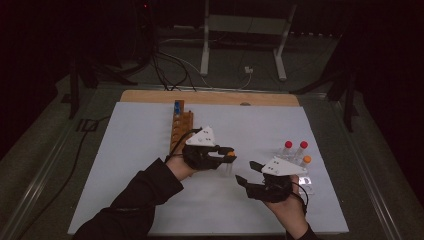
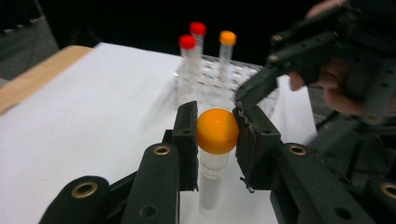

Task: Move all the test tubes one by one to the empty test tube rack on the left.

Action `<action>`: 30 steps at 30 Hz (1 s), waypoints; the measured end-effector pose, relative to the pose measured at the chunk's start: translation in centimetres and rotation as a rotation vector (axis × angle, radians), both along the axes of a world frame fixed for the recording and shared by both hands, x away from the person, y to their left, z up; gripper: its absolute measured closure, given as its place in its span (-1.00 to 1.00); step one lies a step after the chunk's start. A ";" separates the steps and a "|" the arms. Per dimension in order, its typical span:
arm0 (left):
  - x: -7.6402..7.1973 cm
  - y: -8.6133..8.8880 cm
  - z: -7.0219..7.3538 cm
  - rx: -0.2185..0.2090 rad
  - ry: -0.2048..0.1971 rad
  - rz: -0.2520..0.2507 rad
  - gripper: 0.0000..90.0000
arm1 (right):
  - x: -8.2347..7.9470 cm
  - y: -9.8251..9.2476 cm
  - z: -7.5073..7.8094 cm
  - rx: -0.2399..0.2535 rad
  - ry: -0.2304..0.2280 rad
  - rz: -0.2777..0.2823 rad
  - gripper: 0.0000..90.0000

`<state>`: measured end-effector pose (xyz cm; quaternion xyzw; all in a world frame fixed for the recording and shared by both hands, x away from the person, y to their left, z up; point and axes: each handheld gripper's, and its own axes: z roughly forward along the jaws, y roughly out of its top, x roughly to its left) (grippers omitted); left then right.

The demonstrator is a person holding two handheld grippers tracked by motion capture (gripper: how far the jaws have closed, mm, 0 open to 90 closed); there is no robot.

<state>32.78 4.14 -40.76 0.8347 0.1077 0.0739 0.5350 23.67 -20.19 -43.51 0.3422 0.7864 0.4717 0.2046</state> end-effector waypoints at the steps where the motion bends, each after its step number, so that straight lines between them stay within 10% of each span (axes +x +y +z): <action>1: 0.2 0.4 0.2 -0.002 -0.006 0.015 0.60 | 0.0 0.0 0.0 -0.002 -0.004 -0.003 -0.50; 10: 2.3 3.6 1.9 -0.008 -0.041 0.150 0.60 | -0.2 -0.1 0.3 0.043 -0.018 -0.025 -0.97; 30: 7.4 9.2 3.3 -0.015 -0.084 0.469 0.60 | -0.2 -0.8 0.6 0.082 -0.025 0.003 -1.00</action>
